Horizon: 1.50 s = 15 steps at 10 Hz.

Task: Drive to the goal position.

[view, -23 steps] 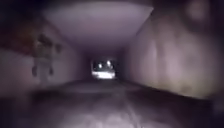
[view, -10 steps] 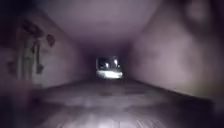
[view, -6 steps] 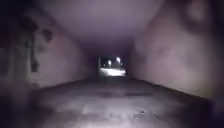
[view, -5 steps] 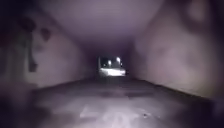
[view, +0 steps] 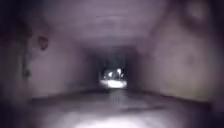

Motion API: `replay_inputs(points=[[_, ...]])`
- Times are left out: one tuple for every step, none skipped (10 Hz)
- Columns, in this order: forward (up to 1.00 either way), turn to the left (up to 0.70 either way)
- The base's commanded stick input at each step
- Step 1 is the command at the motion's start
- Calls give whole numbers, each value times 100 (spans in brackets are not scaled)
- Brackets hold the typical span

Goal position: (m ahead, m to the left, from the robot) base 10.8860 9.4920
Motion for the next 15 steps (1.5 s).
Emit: replay_inputs(points=[[100,0],[100,0],[100,0],[100,0],[100,0],[100,0],[100,0],[100,0],[100,0],[100,0],[100,0],[100,0],[100,0],[100,0],[100,0]])
